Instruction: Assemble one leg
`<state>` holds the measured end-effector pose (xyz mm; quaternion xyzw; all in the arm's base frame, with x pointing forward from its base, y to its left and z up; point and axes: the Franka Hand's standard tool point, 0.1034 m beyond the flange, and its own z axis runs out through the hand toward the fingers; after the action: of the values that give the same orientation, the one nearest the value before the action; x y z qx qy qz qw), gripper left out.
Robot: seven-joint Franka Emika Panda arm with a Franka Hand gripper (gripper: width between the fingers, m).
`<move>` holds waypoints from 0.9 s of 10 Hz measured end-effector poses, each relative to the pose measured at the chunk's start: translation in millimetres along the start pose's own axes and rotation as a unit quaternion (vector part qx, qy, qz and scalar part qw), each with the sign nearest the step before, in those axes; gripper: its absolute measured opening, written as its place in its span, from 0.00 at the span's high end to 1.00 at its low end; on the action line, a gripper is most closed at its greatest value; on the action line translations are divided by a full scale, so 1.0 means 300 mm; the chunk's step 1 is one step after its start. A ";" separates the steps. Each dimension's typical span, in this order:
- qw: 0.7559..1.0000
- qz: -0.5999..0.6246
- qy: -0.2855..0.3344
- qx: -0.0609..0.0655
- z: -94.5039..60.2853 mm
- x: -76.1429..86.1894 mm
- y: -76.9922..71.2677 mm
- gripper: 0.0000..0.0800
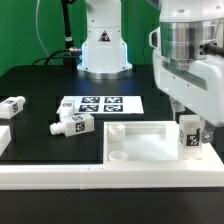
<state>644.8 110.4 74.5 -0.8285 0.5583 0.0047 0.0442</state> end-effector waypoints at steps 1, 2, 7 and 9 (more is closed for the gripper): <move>0.996 -0.084 0.003 0.007 -0.007 0.002 -0.008 0.19; 0.986 -0.164 0.007 0.010 -0.002 0.002 -0.006 0.19; 0.909 -0.415 0.030 0.006 0.010 0.011 -0.005 0.19; 0.909 -0.416 0.034 0.011 0.016 0.009 -0.004 0.22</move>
Offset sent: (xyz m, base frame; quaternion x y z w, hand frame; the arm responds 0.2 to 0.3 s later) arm 0.0000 0.0000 0.0000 0.0000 0.0000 -0.1938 0.9810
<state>647.1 108.7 69.6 -0.9846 0.1644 -0.0489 0.0323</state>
